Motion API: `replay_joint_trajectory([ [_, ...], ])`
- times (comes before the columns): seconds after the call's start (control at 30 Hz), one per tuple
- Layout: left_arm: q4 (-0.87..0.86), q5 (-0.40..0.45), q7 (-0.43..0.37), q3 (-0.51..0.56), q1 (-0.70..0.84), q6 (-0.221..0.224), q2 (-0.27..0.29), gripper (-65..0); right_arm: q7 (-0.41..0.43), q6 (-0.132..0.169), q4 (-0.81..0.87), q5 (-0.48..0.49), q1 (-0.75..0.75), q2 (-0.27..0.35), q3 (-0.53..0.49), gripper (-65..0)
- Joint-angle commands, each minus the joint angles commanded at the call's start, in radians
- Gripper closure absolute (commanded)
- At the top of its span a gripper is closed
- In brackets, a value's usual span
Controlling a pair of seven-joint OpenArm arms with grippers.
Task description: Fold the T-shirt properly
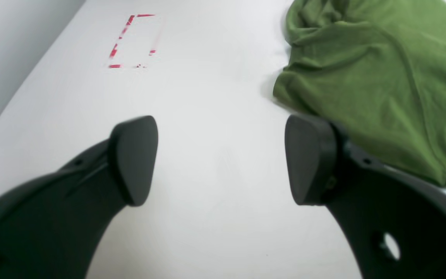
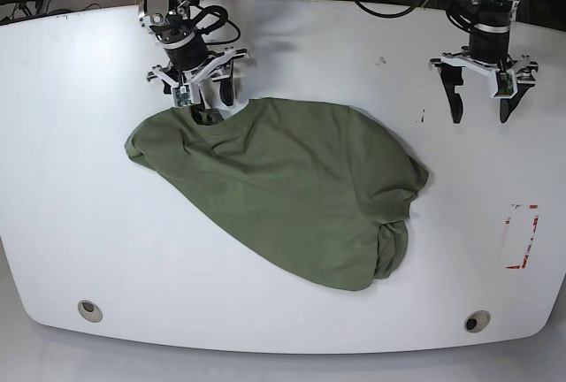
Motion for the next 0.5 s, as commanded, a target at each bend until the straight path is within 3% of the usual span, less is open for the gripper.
replay_joint_trajectory([
  [0.1,0.001,0.000,-0.001,0.001,0.002,0.000,0.001,-47.7,-0.010,0.002,0.006,0.001,0.010,0.001,-0.013,-31.2],
  [0.17,0.003,0.006,-0.010,0.006,-0.007,0.000,0.000,-47.6,-0.076,-0.004,0.059,-0.015,0.066,0.008,-0.097,-31.3],
  [0.5,0.002,0.007,-0.006,0.000,-0.008,-0.002,0.000,-47.8,-0.284,0.003,0.178,-0.023,0.157,0.035,-0.262,-31.5],
])
